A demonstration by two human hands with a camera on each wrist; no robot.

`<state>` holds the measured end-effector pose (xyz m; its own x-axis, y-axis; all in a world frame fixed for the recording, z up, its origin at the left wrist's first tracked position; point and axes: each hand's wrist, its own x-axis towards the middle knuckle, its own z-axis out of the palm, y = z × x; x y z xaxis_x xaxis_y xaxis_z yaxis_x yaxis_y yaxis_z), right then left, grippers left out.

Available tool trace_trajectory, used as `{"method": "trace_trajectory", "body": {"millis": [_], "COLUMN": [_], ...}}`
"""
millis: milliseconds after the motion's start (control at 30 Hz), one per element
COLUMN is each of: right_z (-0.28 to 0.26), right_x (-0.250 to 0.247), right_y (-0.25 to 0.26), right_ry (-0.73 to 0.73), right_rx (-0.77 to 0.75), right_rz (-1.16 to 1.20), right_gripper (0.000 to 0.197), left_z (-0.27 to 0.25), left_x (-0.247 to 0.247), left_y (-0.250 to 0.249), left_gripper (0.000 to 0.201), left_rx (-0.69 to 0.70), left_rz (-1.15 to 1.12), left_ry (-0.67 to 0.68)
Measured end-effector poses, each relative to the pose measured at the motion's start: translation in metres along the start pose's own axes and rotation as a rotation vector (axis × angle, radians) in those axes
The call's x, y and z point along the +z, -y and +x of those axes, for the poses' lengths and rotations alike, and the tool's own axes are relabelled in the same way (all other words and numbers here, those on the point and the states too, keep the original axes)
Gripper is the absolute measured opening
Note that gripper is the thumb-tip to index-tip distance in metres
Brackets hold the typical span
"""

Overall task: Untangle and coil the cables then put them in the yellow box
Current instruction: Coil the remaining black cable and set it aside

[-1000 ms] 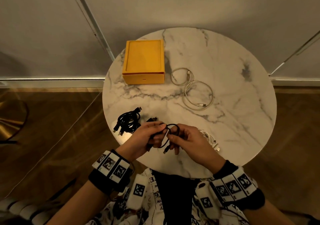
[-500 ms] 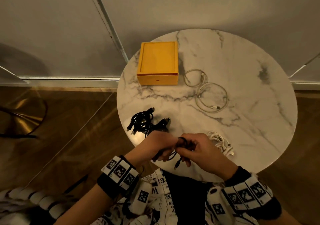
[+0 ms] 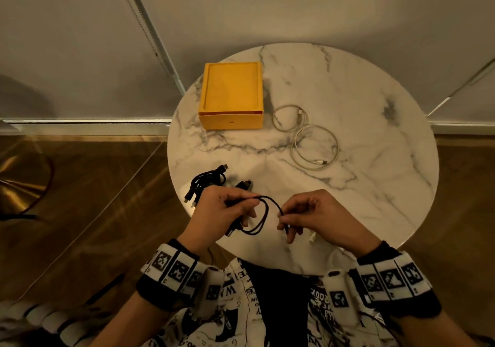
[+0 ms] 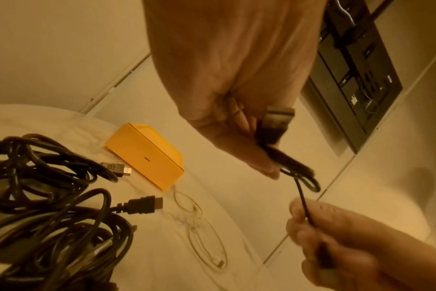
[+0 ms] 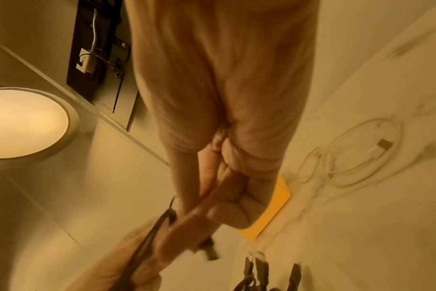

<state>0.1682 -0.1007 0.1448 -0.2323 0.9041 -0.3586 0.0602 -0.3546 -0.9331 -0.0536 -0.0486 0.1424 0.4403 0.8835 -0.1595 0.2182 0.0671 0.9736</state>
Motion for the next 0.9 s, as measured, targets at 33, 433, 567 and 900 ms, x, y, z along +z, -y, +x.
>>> {"method": "trace_trajectory", "body": {"millis": [33, 433, 567, 900], "right_z": [-0.001, 0.005, 0.003, 0.0], "right_x": [-0.004, 0.018, 0.017, 0.015], "right_y": [-0.001, -0.012, -0.012, 0.016], "right_ry": [-0.063, -0.166, -0.045, -0.13], "right_rx": [-0.008, -0.051, -0.009, -0.043], "right_rz": [-0.019, 0.546, 0.676, 0.489], "right_gripper": [0.006, 0.022, 0.052, 0.034], "left_z": [0.001, 0.004, 0.003, 0.012], "left_x": [0.0, 0.031, 0.037, 0.031], "left_y": [-0.001, -0.016, -0.018, -0.023], "left_gripper": [0.014, 0.013, 0.014, 0.017], "left_rx": [-0.009, 0.213, 0.302, 0.544], "left_rz": [-0.014, 0.007, 0.084, 0.367], "left_ry": [0.014, -0.168, -0.176, -0.266]}}
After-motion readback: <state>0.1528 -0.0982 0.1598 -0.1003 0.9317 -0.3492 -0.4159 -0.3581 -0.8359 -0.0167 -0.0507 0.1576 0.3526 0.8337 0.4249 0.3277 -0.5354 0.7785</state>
